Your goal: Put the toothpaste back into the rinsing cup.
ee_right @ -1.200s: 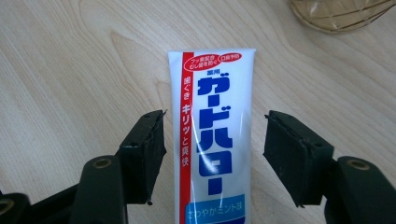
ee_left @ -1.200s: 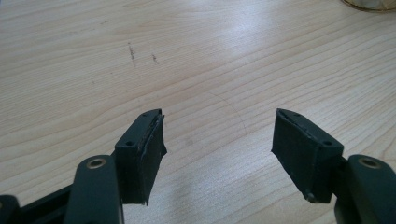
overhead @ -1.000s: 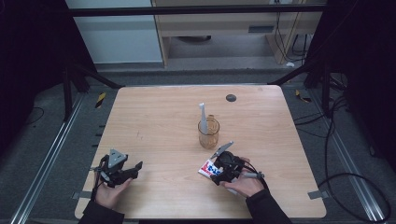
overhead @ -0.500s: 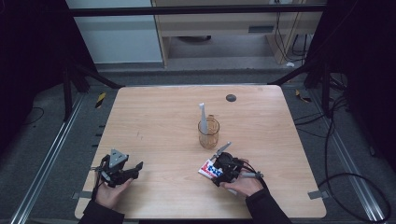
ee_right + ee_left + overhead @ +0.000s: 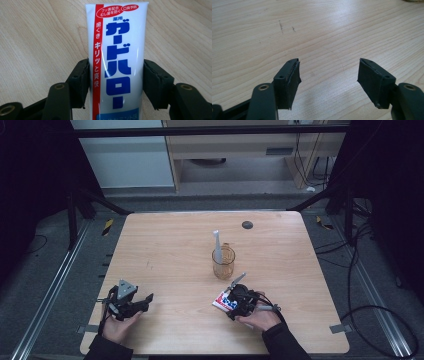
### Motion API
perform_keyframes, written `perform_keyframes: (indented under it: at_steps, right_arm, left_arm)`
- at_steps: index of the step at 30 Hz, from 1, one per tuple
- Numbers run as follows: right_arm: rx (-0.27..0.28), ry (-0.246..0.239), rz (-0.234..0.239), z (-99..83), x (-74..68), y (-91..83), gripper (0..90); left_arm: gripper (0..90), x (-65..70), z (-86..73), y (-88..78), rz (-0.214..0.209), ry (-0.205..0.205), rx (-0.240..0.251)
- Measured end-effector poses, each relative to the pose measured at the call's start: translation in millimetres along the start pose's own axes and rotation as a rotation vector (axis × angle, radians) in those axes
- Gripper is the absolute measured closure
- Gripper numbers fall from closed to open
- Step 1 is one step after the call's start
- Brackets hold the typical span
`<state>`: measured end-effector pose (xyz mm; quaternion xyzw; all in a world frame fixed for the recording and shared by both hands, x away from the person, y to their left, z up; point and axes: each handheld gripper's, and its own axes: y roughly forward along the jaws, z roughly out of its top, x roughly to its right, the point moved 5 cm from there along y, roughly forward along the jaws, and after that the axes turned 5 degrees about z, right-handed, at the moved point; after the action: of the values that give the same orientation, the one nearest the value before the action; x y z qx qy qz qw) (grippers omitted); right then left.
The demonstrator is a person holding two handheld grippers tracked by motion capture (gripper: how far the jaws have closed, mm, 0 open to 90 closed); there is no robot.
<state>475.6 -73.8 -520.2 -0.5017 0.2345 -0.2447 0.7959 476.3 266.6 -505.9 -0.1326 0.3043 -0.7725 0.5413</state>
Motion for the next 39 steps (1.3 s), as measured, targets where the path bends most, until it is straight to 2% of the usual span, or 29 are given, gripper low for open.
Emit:
perform_keyframes:
  at_steps: [4,12,16,19,23,32,39]
  right_arm:
    - [-0.009,0.008,0.002,0.4,-0.3,-0.9,46.7]
    - [0.000,0.012,0.005,1.0,-0.4,-8.4,63.9]
    - [-0.010,-0.006,-0.002,0.4,-0.9,-10.7,67.0]
    - [-0.015,0.004,0.000,-0.8,-1.8,-12.0,68.3]
    - [0.005,0.005,0.001,-1.3,-0.3,-15.3,69.0]
    - [0.192,0.044,0.027,6.1,2.3,-42.4,69.2]
    - [0.308,0.069,0.007,8.5,6.8,-59.4,69.3]
  left_arm:
    - [33.6,-0.1,0.0,0.0,0.000,0.000,0.000]
    - [33.7,0.7,0.2,0.1,0.001,0.005,-0.001]
    - [33.8,0.2,0.1,0.2,0.002,0.003,-0.001]
    - [33.8,0.4,0.2,0.2,0.002,0.005,-0.003]
    - [33.8,0.8,0.4,0.2,0.003,0.006,-0.003]
    - [33.8,1.0,0.8,-0.8,0.002,0.005,0.002]
    - [34.0,1.1,1.1,-0.8,0.004,0.003,0.005]
